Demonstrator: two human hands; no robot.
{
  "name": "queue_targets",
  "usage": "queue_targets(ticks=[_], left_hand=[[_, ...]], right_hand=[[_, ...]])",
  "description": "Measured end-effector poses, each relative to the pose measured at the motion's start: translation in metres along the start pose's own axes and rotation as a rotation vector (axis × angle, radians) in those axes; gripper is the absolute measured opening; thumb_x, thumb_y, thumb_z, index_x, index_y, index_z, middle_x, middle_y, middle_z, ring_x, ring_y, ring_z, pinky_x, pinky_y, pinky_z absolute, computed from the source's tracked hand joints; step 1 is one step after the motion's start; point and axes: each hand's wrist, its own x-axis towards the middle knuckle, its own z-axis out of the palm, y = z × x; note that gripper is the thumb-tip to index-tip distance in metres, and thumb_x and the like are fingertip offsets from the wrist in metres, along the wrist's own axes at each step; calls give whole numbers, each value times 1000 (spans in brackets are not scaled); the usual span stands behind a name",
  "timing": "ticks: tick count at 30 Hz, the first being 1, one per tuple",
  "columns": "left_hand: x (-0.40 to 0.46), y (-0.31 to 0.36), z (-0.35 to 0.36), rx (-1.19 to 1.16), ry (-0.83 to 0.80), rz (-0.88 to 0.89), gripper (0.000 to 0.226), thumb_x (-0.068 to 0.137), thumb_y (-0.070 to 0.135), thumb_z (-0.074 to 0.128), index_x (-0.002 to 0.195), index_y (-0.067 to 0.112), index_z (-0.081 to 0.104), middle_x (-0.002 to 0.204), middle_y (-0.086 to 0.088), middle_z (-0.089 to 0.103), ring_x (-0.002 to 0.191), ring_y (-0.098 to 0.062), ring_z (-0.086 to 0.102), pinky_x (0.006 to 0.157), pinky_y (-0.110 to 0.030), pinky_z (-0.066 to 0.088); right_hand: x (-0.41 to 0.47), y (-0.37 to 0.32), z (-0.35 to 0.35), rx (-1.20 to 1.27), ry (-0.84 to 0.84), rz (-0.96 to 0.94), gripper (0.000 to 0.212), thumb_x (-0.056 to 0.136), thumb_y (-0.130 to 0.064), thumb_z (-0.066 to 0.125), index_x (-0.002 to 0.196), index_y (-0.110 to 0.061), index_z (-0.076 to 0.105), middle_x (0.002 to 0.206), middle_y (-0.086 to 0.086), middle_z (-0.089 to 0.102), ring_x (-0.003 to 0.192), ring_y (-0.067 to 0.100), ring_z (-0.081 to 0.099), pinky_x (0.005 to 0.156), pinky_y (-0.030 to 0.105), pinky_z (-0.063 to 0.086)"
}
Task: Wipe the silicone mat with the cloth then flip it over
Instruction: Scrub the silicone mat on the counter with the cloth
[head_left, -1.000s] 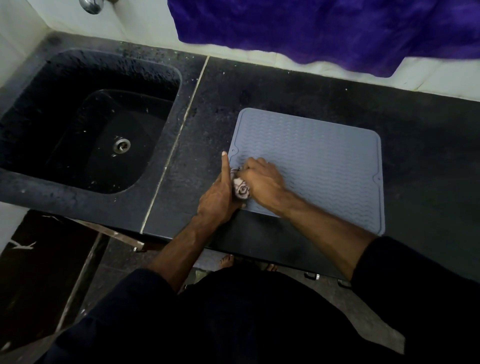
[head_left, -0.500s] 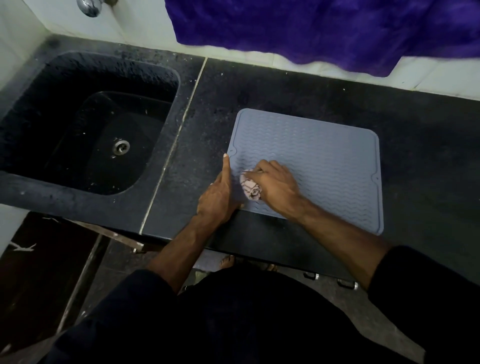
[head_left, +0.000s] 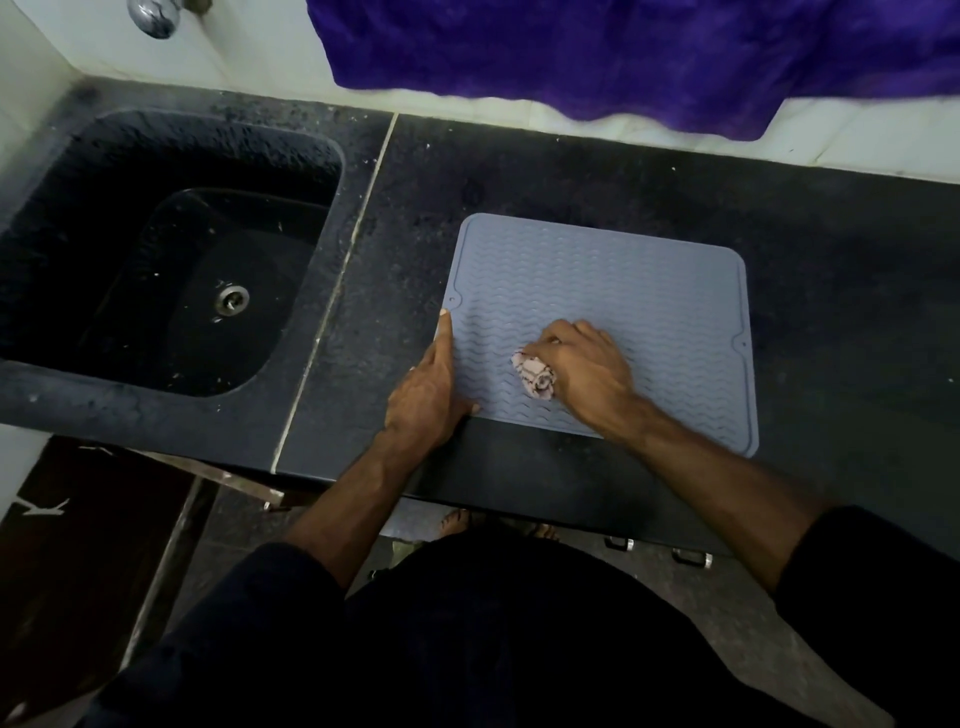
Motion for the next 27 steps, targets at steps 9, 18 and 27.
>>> queue_targets(ticks=[9,18,27], left_hand=[[-1,0,-1,31,-17,-6,122,78,27,77,150,27,-21,160,-5,18,138,-33,36,108,-50,34],[4,11,0,215,-54,-3,113,83,26,72,152,20,-16,161,-9,14,131,-36,44,107,-51,36],[4,12,-1,305,-82,-12,98,86,30,70,155,19,2,161,-4,9,139,-29,34,112,-48,29]], right_hand=[[-25,29,9,-79,45,-92,46,82,-15,67,127,-22,60,129,4,58,114,32,48,92,40,35],[2,14,-9,13,135,-59,38,84,-16,67,121,-24,63,128,-6,59,108,25,45,84,35,30],[-24,45,6,-44,98,-125,47,75,-8,75,120,-17,66,125,5,64,104,35,55,87,40,41]])
